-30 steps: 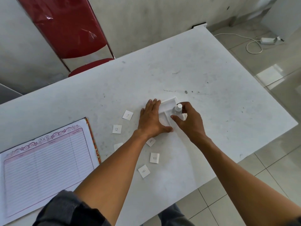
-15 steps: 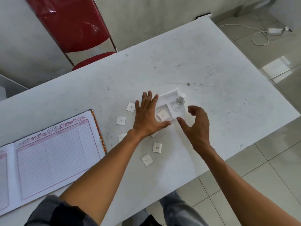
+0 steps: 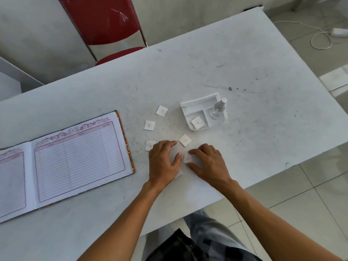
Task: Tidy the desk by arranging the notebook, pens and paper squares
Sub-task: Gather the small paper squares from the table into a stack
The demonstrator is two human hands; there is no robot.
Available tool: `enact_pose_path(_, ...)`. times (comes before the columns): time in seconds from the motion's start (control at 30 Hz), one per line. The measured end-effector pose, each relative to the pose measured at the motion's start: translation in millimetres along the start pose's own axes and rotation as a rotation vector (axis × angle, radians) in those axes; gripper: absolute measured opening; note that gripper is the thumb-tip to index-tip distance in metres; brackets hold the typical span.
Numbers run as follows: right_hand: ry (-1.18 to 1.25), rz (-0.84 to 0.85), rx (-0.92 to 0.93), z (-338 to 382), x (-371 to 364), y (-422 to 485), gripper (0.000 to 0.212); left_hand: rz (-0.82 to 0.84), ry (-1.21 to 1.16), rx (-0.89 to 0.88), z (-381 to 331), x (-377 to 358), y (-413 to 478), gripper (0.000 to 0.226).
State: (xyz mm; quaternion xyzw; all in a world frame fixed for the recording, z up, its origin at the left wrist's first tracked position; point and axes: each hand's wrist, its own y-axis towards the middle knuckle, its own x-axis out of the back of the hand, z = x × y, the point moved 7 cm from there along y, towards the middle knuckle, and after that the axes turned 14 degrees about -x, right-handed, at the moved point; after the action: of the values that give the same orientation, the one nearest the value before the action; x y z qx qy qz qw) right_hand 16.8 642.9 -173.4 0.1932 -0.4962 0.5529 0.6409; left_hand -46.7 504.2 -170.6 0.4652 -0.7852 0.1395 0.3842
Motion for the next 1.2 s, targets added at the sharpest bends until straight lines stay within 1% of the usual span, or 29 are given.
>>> enact_pose_path(0.07, -0.011, 0.021, 0.0, 1.7, -2.2, 2.6, 0.041, -0.001, -0.017, 0.008, -0.7, 0.1, -3.4, 0.036)
enact_pose_path(0.13, 0.055, 0.054, -0.026, 6.3, -2.1, 5.4, 0.03, 0.002, -0.016, 0.015, -2.0, 2.0, -6.3, 0.034)
enact_pose_path(0.2, 0.224, 0.117, -0.111, 10.4, -0.6, 7.7, 0.013, 0.007, -0.017, 0.024, -2.6, 4.3, -7.9, 0.034)
enact_pose_path(0.23, 0.33, 0.157, -0.175, 10.9, -0.5, 8.8, 0.011, 0.005, -0.023, 0.034, -2.6, 5.8, -8.1, 0.034)
enact_pose_path(0.33, 0.605, 0.196, -0.317, 11.9, 0.9, 12.0, 0.016, 0.0, -0.067, 0.092, -0.6, 9.5, -7.8, 0.033)
enact_pose_path(0.4, 0.712, 0.22, -0.374, 13.0, -0.5, 14.0, 0.019, -0.003, -0.09, 0.115, -0.6, 11.3, -7.2, 0.03)
enact_pose_path(0.5, 0.811, 0.266, -0.403, 17.4, -4.0, 15.3, 0.02, -0.01, -0.093, 0.124, -0.5, 14.7, -5.4, 0.027)
enact_pose_path(0.57, 0.818, 0.263, -0.408, 19.6, -4.1, 15.3, 0.015, -0.017, -0.103, 0.129, 0.7, 17.0, -5.1, 0.029)
enact_pose_path(0.7, 0.752, 0.221, -0.379, 23.7, -2.5, 13.9, 0.003, -0.025, -0.143, 0.13, 1.2, 18.4, -7.2, 0.028)
enact_pose_path(0.8, 0.747, 0.198, -0.404, 22.1, -0.9, 16.1, 0.005, -0.029, -0.146, 0.124, 2.5, 20.4, -5.1, 0.023)
enact_pose_path(0.9, 0.776, 0.195, -0.437, 17.7, -0.6, 18.3, 0.006, -0.025, -0.143, 0.118, 3.7, 22.1, -3.9, 0.027)
enact_pose_path(1.1, 0.796, 0.224, -0.428, 21.7, -2.9, 19.2, 0.007, -0.001, -0.133, 0.105, 6.0, 20.3, -7.4, 0.031)
enact_pose_path(1.2, 0.844, 0.21, -0.444, 22.0, -2.5, 19.5, 0.01, 0.013, -0.191, 0.131, 4.2, 18.8, -7.9, 0.028)
